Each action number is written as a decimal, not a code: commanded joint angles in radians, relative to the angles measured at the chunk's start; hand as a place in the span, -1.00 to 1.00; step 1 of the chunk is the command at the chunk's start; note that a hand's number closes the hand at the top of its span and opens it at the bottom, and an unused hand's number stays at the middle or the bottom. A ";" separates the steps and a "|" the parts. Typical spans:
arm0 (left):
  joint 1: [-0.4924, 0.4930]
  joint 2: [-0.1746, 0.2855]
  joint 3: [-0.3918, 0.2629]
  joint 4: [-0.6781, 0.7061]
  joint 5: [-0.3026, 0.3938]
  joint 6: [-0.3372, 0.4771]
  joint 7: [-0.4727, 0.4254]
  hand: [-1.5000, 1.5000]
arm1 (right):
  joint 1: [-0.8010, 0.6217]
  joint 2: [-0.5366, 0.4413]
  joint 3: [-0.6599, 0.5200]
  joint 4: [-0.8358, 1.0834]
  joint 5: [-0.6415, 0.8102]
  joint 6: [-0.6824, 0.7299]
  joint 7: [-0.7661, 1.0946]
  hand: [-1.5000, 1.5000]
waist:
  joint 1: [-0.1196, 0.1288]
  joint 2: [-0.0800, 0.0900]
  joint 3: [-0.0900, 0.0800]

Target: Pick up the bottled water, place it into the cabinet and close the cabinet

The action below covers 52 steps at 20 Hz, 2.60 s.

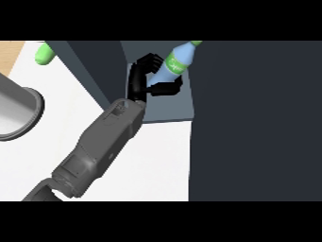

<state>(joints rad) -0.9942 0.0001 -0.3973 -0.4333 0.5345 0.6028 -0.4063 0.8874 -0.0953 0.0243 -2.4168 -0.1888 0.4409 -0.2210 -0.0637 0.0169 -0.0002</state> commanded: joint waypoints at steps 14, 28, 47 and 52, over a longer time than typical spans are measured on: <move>-0.142 0.045 0.089 0.321 -0.035 0.089 -0.121 -1.00 | -0.014 -0.010 -0.047 0.004 -0.103 0.043 -0.016 -1.00 | -0.033 0.016 0.000; -0.209 0.067 0.147 0.297 -0.006 -0.051 -0.200 -1.00 | 0.006 -0.027 -0.019 -0.027 -0.097 0.082 -0.005 -1.00 | -0.038 0.020 -0.003; -0.071 0.000 0.120 0.047 0.061 -0.195 -0.249 -1.00 | -0.008 0.014 0.044 -0.102 -0.100 0.008 0.109 -1.00 | 0.042 -0.020 0.000; 0.057 0.000 0.048 -0.138 0.082 -0.236 -0.192 -1.00 | 0.031 -0.001 -0.011 -0.072 -0.119 0.032 0.072 -1.00 | 0.062 -0.028 0.000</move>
<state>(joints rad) -1.0198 0.0009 -0.2923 -0.4378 0.5962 0.3872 -0.6401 0.8926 -0.0928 0.0379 -2.3997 -0.2574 0.4892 -0.1931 -0.0164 -0.0047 -0.0005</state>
